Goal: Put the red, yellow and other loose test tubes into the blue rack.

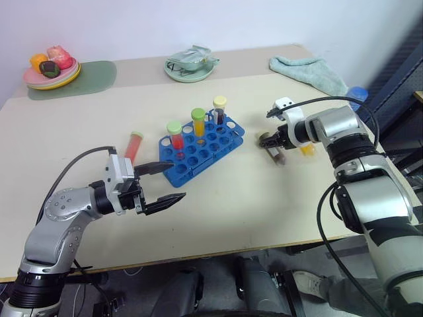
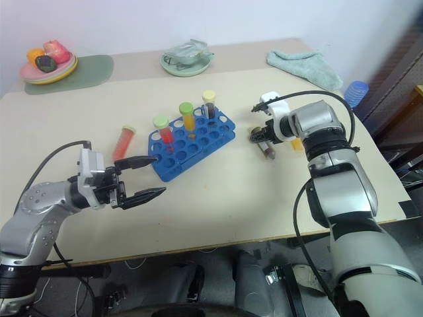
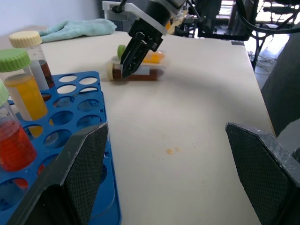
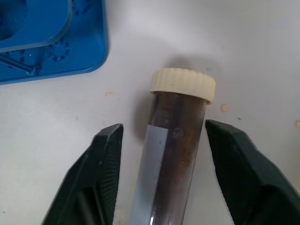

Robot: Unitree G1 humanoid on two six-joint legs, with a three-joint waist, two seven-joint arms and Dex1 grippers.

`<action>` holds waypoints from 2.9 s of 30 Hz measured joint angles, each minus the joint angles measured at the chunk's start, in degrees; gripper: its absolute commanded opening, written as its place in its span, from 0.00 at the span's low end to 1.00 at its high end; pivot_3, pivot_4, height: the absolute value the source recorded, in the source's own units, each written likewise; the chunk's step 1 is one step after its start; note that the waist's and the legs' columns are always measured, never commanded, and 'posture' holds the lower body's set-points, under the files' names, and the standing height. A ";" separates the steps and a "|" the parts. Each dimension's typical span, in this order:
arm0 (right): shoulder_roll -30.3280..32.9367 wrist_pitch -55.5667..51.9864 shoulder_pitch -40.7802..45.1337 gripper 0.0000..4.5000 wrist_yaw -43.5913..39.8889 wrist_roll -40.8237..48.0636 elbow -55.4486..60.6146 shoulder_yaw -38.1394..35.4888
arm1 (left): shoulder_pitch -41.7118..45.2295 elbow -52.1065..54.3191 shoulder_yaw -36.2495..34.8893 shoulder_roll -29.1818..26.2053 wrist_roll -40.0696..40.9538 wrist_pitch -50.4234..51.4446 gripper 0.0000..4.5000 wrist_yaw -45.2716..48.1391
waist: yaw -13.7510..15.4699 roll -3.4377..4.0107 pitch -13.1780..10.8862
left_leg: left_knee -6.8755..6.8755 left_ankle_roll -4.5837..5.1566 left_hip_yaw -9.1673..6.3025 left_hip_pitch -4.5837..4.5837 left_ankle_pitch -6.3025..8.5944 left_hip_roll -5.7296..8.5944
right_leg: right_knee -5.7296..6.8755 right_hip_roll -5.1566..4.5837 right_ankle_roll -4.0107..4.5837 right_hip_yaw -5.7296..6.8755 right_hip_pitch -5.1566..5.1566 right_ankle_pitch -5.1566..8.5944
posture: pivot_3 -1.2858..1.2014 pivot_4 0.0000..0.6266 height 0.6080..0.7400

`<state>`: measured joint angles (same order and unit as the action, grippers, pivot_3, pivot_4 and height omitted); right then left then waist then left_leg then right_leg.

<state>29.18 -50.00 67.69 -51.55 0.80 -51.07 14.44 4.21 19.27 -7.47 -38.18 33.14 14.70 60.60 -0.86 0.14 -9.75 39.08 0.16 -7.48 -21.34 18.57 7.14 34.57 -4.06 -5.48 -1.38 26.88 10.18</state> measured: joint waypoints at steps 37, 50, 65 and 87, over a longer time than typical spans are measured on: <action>-23.24 41.31 -30.81 0.20 12.43 14.80 47.71 -21.23 | 2.58 -4.34 -0.51 -0.46 0.08 -0.38 0.91 1.11 | -0.25 -0.11 0.07 | 0.01 -0.15 0.30 0.39 -0.09 -0.04 | 0.55 0.01 0.08 -0.05 0.03 -0.04 | 0.52 0.24 1.00; -29.98 69.61 -27.47 0.20 15.14 15.97 20.62 -22.71 | 0.76 -2.62 -1.91 -0.92 0.15 0.14 0.91 0.04 | -0.53 -0.08 0.05 | -0.03 -0.16 0.34 0.45 -0.09 -0.12 | 0.55 0.25 0.11 -0.13 0.02 -0.04 | 0.52 0.24 1.00; -32.72 79.69 -23.37 0.20 12.90 19.31 3.76 -24.90 | -1.32 0.16 -4.14 -2.09 1.37 2.53 0.91 -1.84 | -1.70 -0.06 0.04 | -0.07 -0.18 0.33 0.52 -0.10 -0.14 | 0.58 0.28 0.12 -0.13 0.00 -0.04 | 0.52 0.24 1.00; -31.54 86.50 -16.05 0.20 12.41 18.71 -14.09 -28.42 | -4.02 3.99 -6.61 -3.41 2.58 4.03 0.91 -3.59 | -1.79 -0.06 0.04 | -0.23 -0.18 0.36 0.96 -0.10 -0.17 | 0.55 0.31 0.15 -0.19 -0.32 -0.03 | 0.52 0.24 1.00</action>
<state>-2.36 36.50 51.64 -39.14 19.51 -65.15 -13.98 0.19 23.25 -14.08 -41.58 35.72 18.73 57.02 -2.66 0.09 -9.71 38.85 -0.03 -7.12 -20.38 18.48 6.97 35.11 -3.75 -5.33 -1.57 26.56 10.15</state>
